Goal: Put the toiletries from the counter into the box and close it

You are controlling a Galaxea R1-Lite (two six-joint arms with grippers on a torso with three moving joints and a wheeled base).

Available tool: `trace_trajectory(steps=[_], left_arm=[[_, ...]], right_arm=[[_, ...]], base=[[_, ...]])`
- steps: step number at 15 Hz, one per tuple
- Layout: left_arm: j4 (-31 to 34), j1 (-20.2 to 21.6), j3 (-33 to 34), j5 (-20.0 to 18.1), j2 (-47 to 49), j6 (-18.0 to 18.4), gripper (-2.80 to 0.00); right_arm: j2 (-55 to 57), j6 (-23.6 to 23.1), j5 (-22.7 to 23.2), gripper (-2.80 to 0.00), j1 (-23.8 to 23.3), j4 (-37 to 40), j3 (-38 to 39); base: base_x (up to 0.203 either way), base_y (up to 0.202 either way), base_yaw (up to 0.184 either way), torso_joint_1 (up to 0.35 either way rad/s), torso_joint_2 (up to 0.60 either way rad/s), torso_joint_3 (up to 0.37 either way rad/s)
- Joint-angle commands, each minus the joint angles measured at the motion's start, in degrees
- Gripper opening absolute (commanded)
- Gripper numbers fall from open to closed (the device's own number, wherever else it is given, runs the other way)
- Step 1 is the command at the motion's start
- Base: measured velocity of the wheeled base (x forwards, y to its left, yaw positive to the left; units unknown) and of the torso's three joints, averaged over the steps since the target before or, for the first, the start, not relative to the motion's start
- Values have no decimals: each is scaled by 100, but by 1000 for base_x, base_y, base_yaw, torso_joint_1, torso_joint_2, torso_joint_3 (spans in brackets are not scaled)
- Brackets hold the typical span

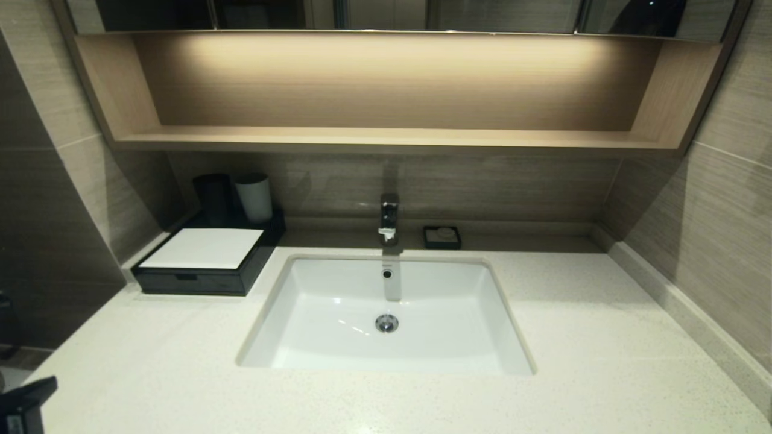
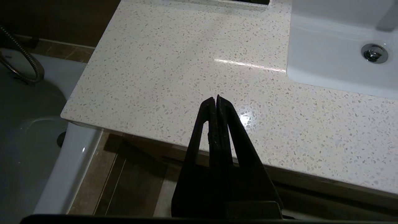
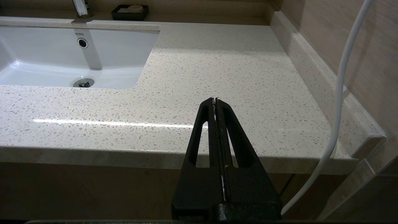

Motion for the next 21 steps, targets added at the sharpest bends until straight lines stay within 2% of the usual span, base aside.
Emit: trace_trajectory(steps=[1, 9, 11, 17, 21], left_arm=[[-29, -4, 280, 4, -615, 2, -280], [17, 29, 707, -6, -2341, 18, -280], [21, 31, 844, -2, -2780, 146, -280], [314, -34, 942, 3, -3511, 315, -280], [346, -94, 951, 3, -3642, 310, -280]], right_arm=[[-8, -2, 0, -280, -1, 0, 9], [-9, -2, 0, -280, -1, 0, 9], [-9, -2, 0, -280, -1, 0, 9], [-7, -2, 0, -280, 1, 0, 9], [-9, -2, 0, -280, -1, 0, 9]], base=[[0, 0, 0, 0, 0, 0], [0, 0, 0, 0, 0, 0], [0, 0, 0, 0, 0, 0], [0, 0, 0, 0, 0, 0], [0, 0, 0, 0, 0, 0]])
